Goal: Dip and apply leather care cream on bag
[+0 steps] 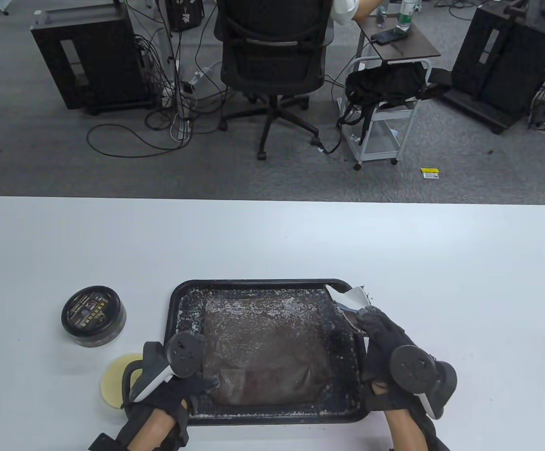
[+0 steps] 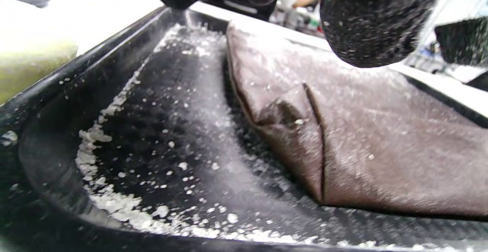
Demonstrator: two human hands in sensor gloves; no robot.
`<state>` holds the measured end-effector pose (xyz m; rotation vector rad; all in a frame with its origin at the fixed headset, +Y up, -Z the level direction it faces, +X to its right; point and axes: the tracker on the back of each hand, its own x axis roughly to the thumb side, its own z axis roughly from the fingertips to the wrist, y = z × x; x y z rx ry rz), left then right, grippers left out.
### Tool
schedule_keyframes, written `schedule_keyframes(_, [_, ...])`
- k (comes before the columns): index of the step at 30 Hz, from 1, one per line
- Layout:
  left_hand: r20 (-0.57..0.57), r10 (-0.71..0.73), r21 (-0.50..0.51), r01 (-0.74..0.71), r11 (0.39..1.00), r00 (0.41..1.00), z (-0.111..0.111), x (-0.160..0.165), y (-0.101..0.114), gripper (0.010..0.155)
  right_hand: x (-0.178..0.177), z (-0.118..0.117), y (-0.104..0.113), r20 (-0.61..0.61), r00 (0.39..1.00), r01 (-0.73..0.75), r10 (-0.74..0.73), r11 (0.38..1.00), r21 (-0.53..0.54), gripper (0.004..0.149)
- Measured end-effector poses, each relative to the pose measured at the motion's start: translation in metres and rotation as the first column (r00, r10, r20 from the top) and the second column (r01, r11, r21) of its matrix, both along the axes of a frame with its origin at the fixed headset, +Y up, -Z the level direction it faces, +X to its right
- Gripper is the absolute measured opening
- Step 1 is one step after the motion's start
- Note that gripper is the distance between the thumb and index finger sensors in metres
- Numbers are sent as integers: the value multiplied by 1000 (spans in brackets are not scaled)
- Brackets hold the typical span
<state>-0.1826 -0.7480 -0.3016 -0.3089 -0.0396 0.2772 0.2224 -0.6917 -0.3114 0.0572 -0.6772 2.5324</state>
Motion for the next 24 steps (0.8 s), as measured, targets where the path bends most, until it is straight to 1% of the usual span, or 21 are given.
schedule_keyframes(4, [60,90,20,-91,996,994,-7,-2,-15,92,-21,-2,2,-27,999,-23,24,1000,18,47])
schedule_keyframes(5, [72,106,1,-107,994,992,-8,0,-18,93,-30,-3,2,-35,999,-36,36,999,21,47])
schedule_keyframes(6, [82,111,-21,-109,994,990,-8,1,-20,93,-38,-5,3,-45,998,-49,50,999,23,47])
schedule_keyframes(9, [108,109,-48,-104,993,988,-10,6,-26,95,-60,-9,4,-69,993,-91,92,996,23,48])
schedule_keyframes(12, [126,81,-97,-69,993,989,-11,13,-34,96,-87,-14,6,-103,986,-130,132,991,28,48])
schedule_keyframes(13, [124,75,-96,-64,993,989,-11,14,-36,96,-96,-16,7,-114,984,-138,140,990,29,48])
schedule_keyframes(16, [127,60,-103,-47,994,990,-12,15,-38,94,-114,-22,7,-136,982,-129,131,991,22,48])
schedule_keyframes(18, [118,85,-97,-74,993,989,-12,14,-39,92,-130,-26,6,-157,979,-131,132,991,15,48])
schedule_keyframes(24, [113,126,-143,-109,984,986,-15,9,-45,86,-174,-37,1,-236,955,-182,177,983,1,48])
